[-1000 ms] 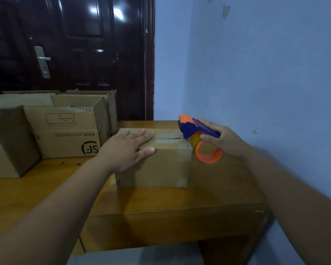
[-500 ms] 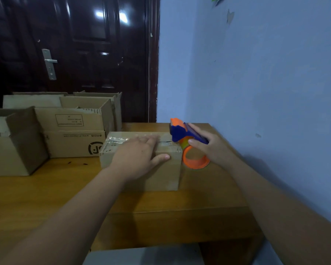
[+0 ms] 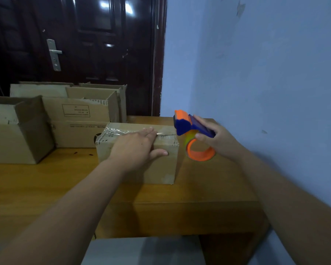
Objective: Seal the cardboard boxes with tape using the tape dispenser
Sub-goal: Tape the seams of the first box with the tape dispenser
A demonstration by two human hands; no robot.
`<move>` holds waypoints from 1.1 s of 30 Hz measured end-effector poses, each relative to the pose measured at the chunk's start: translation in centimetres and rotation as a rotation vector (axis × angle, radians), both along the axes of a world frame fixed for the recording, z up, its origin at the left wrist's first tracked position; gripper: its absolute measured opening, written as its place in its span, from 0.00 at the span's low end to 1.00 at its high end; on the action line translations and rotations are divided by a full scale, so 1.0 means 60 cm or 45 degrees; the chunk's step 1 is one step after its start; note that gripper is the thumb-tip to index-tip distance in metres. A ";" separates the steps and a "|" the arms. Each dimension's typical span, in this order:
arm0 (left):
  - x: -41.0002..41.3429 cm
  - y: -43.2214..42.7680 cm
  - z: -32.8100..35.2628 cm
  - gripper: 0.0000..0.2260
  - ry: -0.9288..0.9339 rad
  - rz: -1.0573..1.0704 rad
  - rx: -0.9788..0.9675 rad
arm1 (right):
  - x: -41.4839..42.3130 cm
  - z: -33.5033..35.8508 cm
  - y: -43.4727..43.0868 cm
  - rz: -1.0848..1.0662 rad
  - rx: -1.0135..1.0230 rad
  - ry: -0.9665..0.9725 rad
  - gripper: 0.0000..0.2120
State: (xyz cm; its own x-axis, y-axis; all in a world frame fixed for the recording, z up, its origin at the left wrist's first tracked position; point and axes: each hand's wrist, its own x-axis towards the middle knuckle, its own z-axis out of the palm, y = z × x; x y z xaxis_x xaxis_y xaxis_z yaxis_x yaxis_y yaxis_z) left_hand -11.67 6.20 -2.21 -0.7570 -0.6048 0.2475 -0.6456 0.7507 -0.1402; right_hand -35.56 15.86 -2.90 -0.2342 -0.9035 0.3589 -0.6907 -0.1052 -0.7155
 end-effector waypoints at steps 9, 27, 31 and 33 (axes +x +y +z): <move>0.005 0.002 0.004 0.41 0.006 -0.060 0.020 | -0.014 0.020 0.015 -0.013 -0.068 0.044 0.24; 0.003 0.009 0.008 0.41 0.015 -0.073 0.061 | -0.046 0.004 0.084 -0.146 -0.020 0.109 0.30; 0.004 0.010 0.007 0.41 0.027 -0.073 0.066 | -0.041 -0.010 0.084 -0.200 0.293 0.534 0.30; 0.005 0.012 0.008 0.41 0.025 -0.066 0.064 | -0.039 0.005 0.081 -0.207 0.323 0.563 0.29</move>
